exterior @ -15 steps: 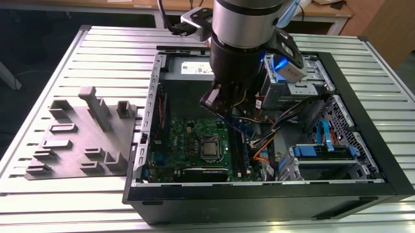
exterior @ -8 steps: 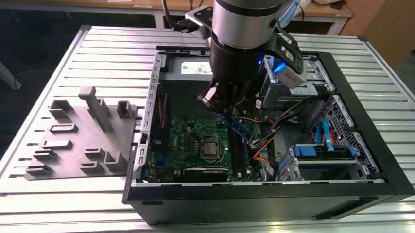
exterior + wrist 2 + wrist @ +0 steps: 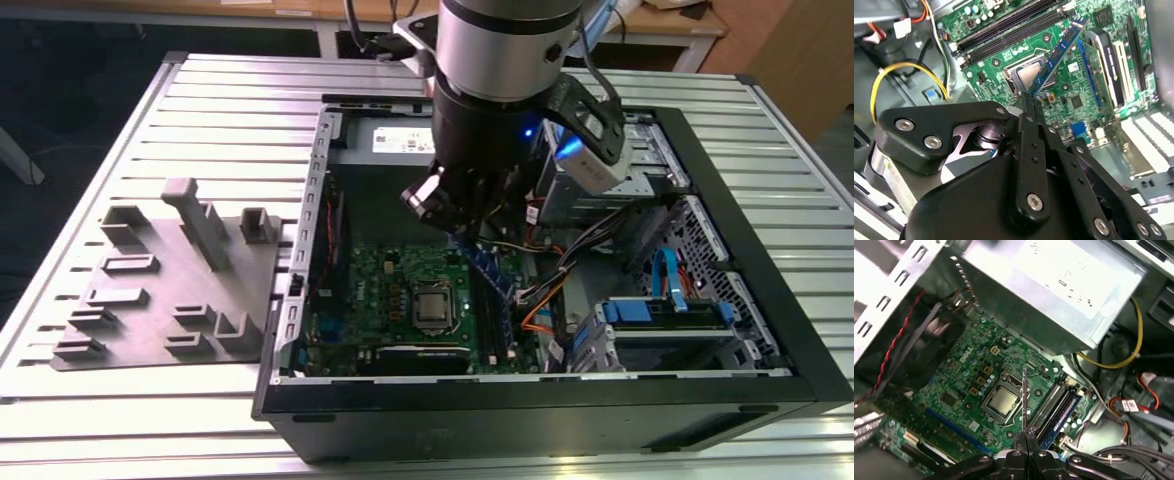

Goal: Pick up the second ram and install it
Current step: 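Insert the second ram into the second slot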

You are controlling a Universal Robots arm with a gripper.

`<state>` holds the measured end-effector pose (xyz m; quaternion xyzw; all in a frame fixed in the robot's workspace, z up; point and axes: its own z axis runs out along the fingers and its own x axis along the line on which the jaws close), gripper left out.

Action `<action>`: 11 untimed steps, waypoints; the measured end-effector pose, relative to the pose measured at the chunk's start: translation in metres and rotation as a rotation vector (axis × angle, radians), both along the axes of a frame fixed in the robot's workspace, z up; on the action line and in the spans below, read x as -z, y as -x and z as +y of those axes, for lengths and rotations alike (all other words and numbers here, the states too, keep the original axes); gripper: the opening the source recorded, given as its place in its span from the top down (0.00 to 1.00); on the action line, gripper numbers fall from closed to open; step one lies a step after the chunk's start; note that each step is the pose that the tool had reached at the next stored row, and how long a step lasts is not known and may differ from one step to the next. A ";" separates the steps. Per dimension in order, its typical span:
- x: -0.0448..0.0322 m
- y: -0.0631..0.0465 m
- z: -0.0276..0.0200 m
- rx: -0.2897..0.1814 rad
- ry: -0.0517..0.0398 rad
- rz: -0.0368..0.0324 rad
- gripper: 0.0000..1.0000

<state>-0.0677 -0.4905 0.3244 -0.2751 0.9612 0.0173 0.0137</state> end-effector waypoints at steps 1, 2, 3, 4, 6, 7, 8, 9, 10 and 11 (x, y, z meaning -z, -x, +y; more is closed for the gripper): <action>0.0001 0.000 0.0000 0.018 0.0001 0.0000 0.92; 0.0003 0.000 0.0000 0.038 0.0001 0.0000 0.92; 0.0004 0.000 0.0000 0.055 0.0001 0.0000 0.92; 0.0006 0.000 0.0000 0.074 0.0001 0.0000 0.92; 0.0009 0.000 0.0000 0.109 0.0001 0.0001 0.92; 0.0011 0.000 0.0000 0.128 0.0001 0.0000 0.92; 0.0012 0.000 0.0000 0.145 0.0001 0.0001 0.92; 0.0015 0.000 0.0000 0.165 0.0000 0.0000 0.92; 0.0016 0.000 0.0000 0.183 0.0001 0.0001 0.92; 0.0018 0.000 0.0000 0.201 0.0001 0.0001 0.92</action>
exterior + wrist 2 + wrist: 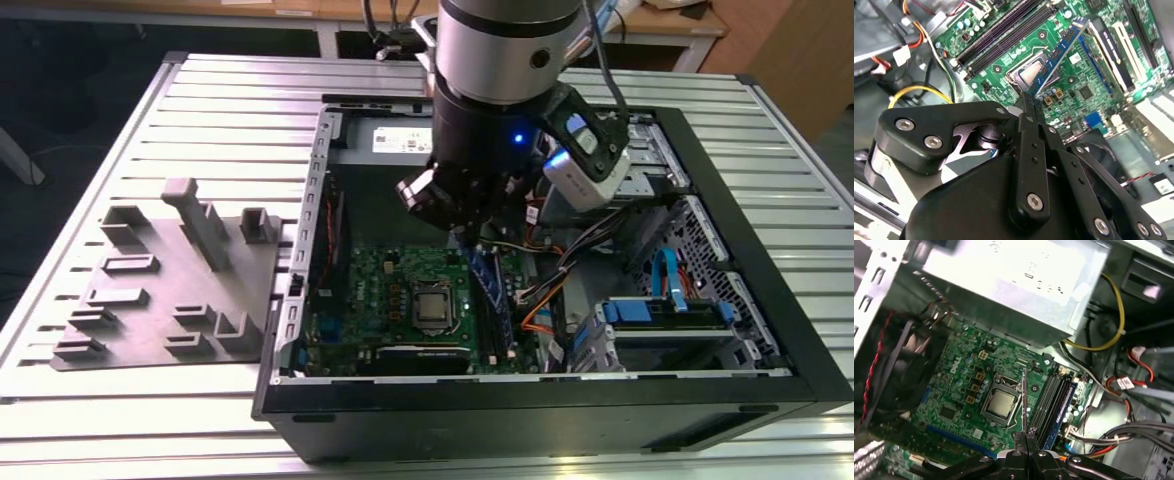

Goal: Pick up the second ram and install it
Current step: 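Insert the second ram into the second slot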

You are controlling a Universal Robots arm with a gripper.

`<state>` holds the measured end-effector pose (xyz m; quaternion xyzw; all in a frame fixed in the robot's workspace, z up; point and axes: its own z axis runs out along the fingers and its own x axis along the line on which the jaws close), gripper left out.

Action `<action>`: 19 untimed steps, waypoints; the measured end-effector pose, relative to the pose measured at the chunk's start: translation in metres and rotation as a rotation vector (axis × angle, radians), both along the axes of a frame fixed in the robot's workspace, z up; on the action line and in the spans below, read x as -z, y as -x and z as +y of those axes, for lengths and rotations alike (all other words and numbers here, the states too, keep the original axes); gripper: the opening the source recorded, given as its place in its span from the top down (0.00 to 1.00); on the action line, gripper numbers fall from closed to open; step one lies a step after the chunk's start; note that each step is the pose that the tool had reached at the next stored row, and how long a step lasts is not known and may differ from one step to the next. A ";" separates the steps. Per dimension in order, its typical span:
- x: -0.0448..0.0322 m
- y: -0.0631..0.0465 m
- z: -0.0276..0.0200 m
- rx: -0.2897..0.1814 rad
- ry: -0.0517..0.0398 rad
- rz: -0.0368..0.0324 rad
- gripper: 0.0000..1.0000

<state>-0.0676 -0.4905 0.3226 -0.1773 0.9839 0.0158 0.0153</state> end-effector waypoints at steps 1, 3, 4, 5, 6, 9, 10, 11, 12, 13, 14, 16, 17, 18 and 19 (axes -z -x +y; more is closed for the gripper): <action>0.0002 0.000 0.0000 0.017 0.0000 0.0000 0.92; 0.0005 0.000 0.0000 0.054 0.0001 0.0000 0.92; 0.0007 0.000 0.0000 0.072 0.0000 0.0000 0.92; 0.0008 0.000 0.0000 0.091 0.0001 0.0000 0.92; 0.0010 0.000 0.0000 0.109 0.0000 0.0000 0.92; 0.0015 0.000 0.0000 0.163 0.0000 0.0000 0.92; 0.0017 0.000 0.0000 0.181 0.0000 0.0000 0.92; 0.0019 0.000 0.0000 0.200 0.0001 0.0000 0.92; 0.0021 0.000 0.0000 0.219 0.0000 0.0000 0.92; 0.0022 0.000 0.0000 0.236 0.0000 0.0000 0.92; 0.0024 0.000 0.0000 0.255 0.0001 0.0000 0.92; 0.0027 0.000 0.0000 0.290 0.0000 0.0000 0.92; 0.0030 0.000 0.0000 0.309 0.0000 0.0000 0.92; 0.0031 0.000 0.0000 0.324 0.0000 0.0000 0.92; 0.0032 0.000 0.0001 0.329 -0.0002 0.0001 0.92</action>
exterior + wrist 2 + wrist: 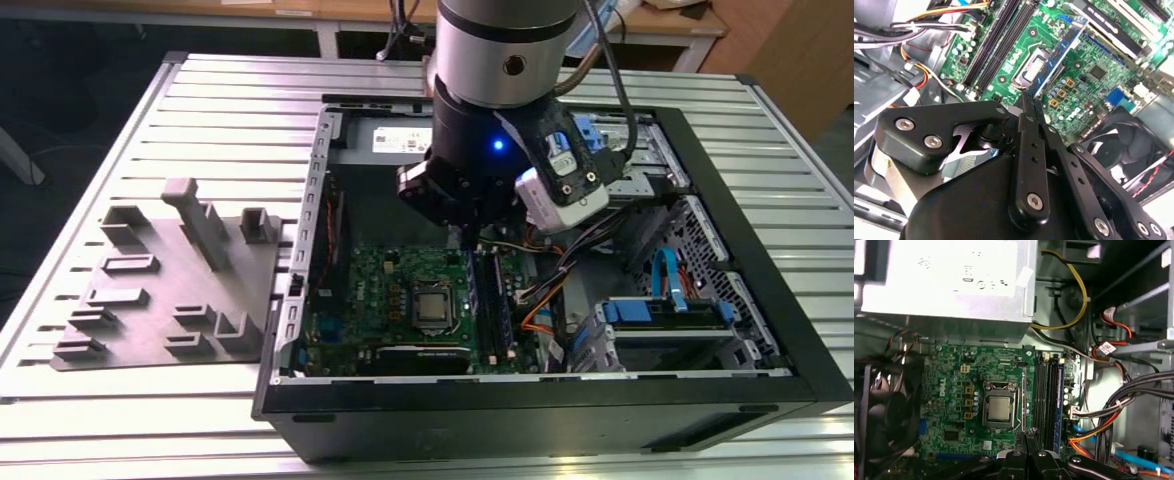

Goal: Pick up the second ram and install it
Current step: 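Insert the second ram into the second slot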

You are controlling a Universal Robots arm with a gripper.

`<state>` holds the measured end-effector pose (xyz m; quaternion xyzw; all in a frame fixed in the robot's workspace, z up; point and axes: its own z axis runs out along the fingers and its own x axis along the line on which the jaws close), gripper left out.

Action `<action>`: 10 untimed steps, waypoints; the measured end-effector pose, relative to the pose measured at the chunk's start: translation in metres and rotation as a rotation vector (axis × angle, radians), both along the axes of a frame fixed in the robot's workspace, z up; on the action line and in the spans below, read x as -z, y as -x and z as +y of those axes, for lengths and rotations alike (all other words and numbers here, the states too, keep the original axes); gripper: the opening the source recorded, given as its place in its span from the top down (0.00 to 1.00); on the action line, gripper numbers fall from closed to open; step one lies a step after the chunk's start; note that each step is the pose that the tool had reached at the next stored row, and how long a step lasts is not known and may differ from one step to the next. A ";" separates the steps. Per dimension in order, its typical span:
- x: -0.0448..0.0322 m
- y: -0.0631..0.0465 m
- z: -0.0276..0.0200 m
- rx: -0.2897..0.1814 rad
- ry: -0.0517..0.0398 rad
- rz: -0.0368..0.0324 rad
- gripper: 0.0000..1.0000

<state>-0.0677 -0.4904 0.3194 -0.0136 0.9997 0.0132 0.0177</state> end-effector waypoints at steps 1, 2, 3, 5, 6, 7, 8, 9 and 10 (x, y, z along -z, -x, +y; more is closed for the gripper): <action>0.0000 0.000 0.0000 0.000 0.0001 -0.0001 0.92; 0.0000 0.000 0.0000 0.000 0.0002 -0.0001 0.92; -0.0001 0.000 0.0000 0.000 0.0003 0.0000 0.92; -0.0001 0.000 0.0000 0.000 0.0003 0.0000 0.92; 0.0000 0.000 0.0001 0.001 0.0002 0.0000 0.92; 0.0002 -0.001 0.0001 0.001 0.0001 -0.0001 0.92; 0.0003 -0.002 0.0001 0.000 0.0001 -0.0001 0.92; 0.0003 -0.003 0.0001 0.000 0.0002 0.0000 0.92; 0.0003 -0.005 0.0001 0.000 0.0003 0.0000 0.92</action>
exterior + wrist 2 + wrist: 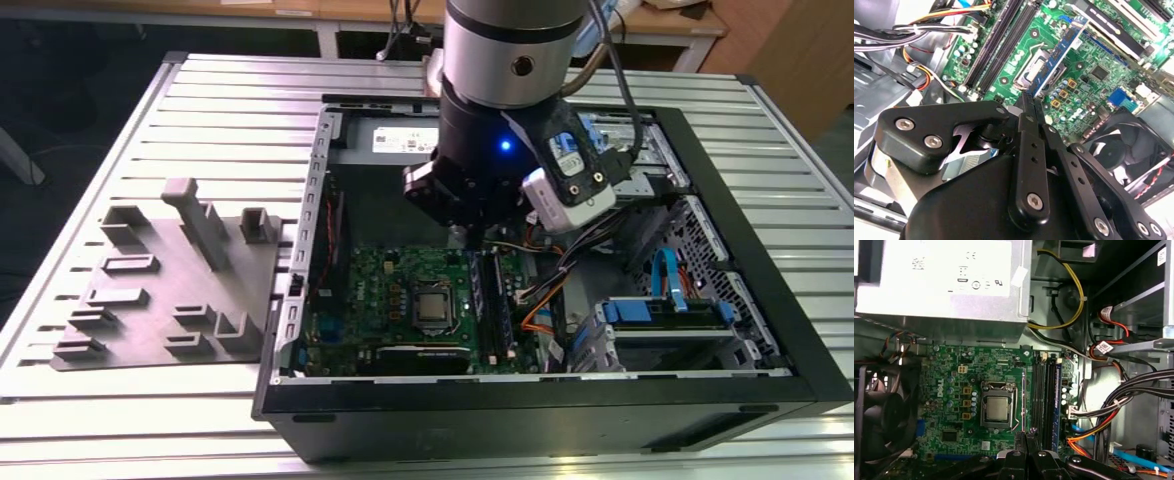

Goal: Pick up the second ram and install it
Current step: 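Insert the second ram into the second slot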

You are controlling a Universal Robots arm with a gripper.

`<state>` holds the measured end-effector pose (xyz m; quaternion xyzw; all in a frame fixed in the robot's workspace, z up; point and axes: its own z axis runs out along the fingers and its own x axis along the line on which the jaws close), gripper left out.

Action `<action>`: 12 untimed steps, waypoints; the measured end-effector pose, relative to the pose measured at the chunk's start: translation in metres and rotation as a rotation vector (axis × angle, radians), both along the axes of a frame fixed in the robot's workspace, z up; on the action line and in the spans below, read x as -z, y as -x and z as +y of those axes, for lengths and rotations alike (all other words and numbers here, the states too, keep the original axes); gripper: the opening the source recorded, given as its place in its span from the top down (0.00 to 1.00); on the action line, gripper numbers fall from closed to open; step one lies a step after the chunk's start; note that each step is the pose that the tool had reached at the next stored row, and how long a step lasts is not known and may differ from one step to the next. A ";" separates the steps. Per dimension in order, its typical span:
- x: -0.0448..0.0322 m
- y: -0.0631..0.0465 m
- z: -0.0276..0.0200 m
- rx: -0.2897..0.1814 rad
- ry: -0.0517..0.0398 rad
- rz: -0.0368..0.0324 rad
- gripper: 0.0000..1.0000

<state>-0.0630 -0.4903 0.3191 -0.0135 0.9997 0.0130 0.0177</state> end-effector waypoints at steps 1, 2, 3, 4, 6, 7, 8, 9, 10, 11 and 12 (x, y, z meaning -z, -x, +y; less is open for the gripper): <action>0.0001 -0.002 0.0000 0.000 -0.0001 0.0000 0.92; 0.0002 -0.003 0.0001 0.000 -0.0001 0.0000 0.92; 0.0003 -0.004 0.0002 0.000 -0.0001 0.0000 0.92; 0.0004 -0.005 0.0002 0.000 -0.0001 0.0000 0.92; 0.0005 -0.006 0.0002 0.000 -0.0009 0.0001 0.92; 0.0005 -0.007 0.0002 0.000 -0.0050 0.0000 0.92; 0.0005 -0.008 0.0003 0.000 -0.0075 -0.0001 0.92; 0.0007 -0.009 0.0003 0.000 -0.0081 -0.0002 0.92; 0.0008 -0.010 0.0003 0.000 -0.0083 -0.0001 0.92; 0.0008 -0.012 0.0003 0.000 -0.0082 0.0000 0.92; 0.0010 -0.013 0.0003 0.000 -0.0082 0.0000 0.92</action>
